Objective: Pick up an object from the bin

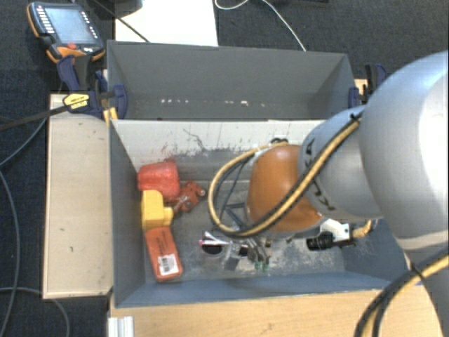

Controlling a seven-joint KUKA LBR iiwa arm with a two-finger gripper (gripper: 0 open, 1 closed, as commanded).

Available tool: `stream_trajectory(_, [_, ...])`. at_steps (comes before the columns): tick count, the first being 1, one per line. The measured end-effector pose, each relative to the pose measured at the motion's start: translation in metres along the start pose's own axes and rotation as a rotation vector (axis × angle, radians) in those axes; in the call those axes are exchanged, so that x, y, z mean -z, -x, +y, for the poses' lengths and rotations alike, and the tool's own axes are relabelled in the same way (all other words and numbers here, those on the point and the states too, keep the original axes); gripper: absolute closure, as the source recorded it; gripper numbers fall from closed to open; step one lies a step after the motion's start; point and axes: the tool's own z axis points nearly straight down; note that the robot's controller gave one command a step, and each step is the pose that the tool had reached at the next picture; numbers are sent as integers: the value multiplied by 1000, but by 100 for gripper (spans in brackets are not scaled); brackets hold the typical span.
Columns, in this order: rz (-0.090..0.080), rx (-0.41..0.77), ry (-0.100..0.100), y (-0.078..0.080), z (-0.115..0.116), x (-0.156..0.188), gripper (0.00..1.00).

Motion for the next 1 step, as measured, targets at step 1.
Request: stream_trajectory(1, [3,-1,-1,-1,0,13,100])
